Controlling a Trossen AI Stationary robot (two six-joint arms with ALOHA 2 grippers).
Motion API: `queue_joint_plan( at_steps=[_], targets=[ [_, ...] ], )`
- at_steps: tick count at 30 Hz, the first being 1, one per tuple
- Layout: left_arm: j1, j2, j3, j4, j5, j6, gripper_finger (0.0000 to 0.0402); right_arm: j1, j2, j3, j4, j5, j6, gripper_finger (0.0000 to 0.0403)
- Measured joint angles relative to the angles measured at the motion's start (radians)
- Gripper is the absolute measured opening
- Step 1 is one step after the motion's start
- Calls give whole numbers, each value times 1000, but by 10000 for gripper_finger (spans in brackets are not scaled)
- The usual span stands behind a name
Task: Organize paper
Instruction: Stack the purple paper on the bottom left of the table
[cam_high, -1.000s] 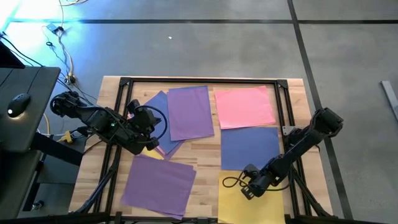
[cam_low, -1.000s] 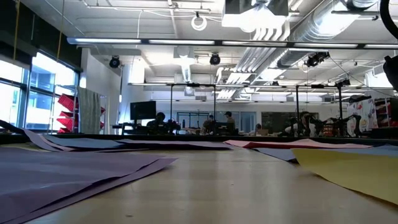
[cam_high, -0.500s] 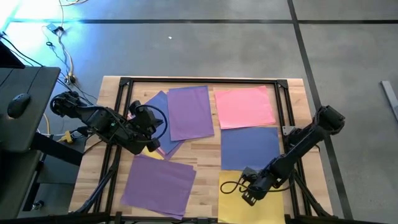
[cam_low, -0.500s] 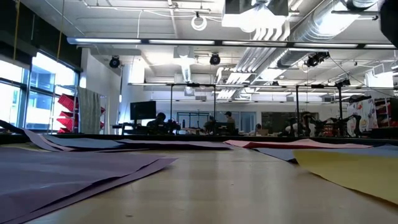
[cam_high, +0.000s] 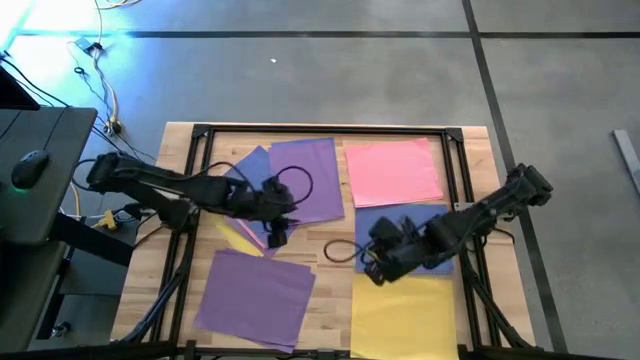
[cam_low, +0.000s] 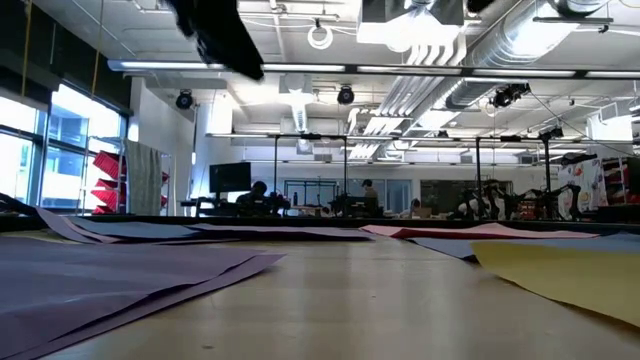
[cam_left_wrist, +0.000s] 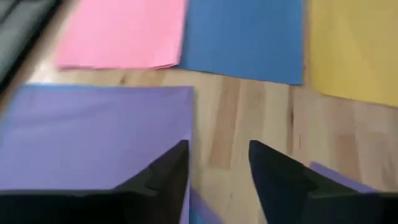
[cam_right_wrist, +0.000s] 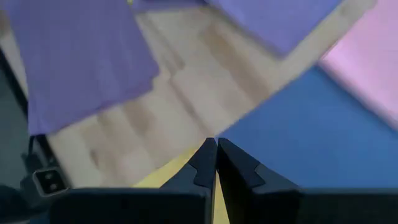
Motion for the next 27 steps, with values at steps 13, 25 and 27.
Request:
queue_joint_plan(
  at_steps=[13,25,27],
  targets=[
    [94,256,-200,354,33,345,198,-4,0,61,-127,33,-11,0],
    [126,446,-195,429,83,305,195,-4,0,60,-125,3,46,0],
    [126,449,-195,421,92,300,181,-4,0,60,-123,3,63,0]
  ],
)
